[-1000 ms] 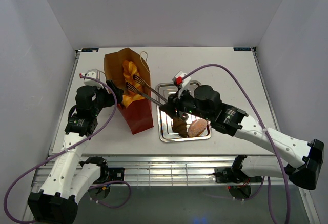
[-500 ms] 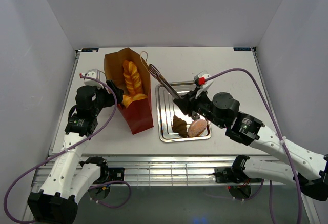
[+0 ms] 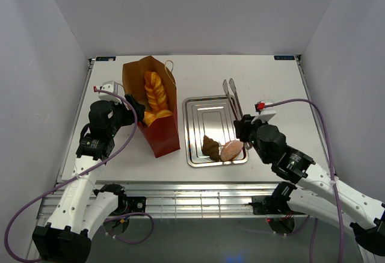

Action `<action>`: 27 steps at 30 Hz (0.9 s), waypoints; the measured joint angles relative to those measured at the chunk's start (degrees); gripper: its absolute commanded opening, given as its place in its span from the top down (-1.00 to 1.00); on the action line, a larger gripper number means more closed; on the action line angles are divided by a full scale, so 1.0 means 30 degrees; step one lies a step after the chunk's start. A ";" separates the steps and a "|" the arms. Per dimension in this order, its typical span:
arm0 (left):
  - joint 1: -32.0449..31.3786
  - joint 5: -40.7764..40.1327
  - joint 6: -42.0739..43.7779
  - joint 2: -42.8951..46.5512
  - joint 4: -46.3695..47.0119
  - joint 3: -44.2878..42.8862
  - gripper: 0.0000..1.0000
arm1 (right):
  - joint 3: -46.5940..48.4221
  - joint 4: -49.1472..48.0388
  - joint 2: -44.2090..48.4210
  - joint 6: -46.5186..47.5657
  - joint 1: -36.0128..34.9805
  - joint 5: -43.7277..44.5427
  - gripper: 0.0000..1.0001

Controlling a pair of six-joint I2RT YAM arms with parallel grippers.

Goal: Place the fake bread into the paper bag

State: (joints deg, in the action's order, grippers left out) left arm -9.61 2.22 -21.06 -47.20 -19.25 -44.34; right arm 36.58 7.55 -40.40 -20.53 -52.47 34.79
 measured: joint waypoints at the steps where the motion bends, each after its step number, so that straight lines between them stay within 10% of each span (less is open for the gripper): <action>1: 0.0000 0.0000 -0.0007 0.0000 -0.0007 0.0000 -0.74 | -0.0306 0.0015 0.0029 -0.0124 0.0576 0.0044 0.17; 27: -0.0007 0.0131 0.0000 0.0022 -0.0007 0.0000 -0.75 | -0.4036 -0.1974 -0.6178 -0.0073 1.2174 -0.5989 -0.19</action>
State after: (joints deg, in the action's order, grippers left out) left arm -9.63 2.61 -21.06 -47.13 -19.27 -44.34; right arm 24.47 1.63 -58.94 -20.75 -15.94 16.82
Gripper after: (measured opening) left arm 0.873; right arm 0.585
